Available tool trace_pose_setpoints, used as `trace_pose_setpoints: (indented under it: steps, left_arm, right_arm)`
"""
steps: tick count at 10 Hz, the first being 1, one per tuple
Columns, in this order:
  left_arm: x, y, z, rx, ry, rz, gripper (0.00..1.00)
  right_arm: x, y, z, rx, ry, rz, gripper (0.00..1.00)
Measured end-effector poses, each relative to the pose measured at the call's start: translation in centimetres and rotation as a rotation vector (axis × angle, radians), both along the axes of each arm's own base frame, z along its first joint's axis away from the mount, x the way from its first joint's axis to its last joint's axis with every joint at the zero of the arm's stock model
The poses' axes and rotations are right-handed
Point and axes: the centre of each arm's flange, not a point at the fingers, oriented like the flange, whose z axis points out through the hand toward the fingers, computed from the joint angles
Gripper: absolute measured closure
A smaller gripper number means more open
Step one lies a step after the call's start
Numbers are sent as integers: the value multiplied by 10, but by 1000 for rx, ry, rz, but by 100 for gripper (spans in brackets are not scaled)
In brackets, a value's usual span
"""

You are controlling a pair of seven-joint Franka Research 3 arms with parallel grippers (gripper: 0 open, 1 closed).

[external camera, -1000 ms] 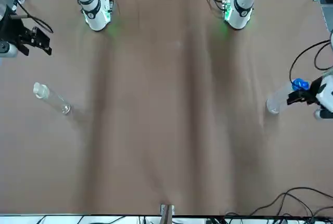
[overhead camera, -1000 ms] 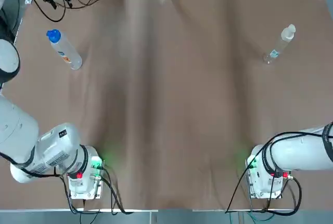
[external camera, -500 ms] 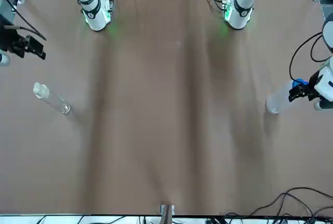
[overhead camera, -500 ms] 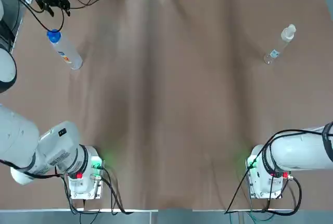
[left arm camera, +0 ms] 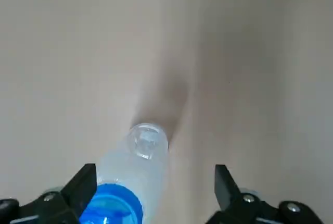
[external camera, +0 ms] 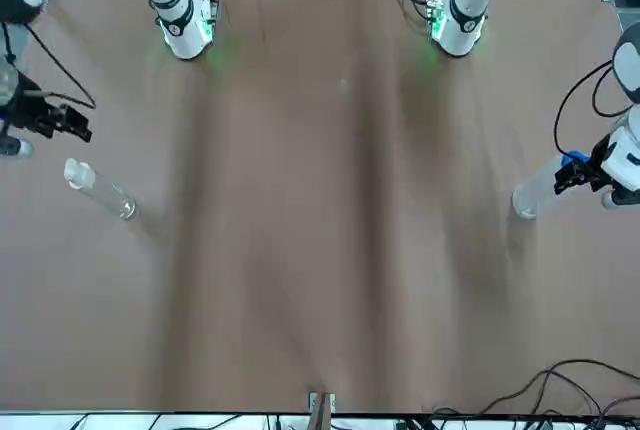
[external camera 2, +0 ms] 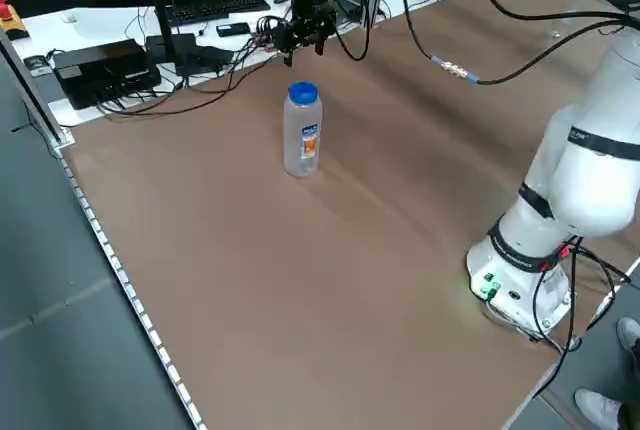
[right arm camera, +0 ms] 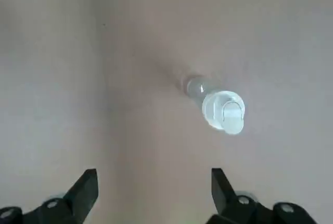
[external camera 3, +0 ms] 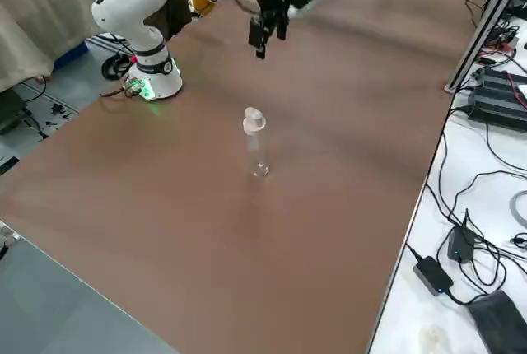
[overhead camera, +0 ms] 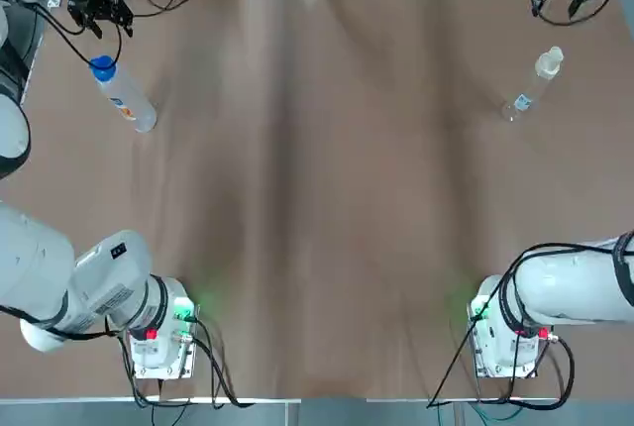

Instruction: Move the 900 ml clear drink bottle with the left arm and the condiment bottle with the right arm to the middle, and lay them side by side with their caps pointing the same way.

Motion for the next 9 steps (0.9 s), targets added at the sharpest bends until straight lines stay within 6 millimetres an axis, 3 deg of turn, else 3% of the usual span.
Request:
trace_pose_setpoints:
  steps: [3,4,9]
  left_arm:
    - [-10,25,-10,-4,21,46,0]
    - [-13,30,-13,-5,27,55,0]
    - [-26,39,-29,-10,62,76,0]
  right_arm:
    - [-20,-77,-55,7,-17,58,4]
    - [-25,-89,-63,6,-25,67,4]
    - [-20,-91,-77,-3,-56,77,11]
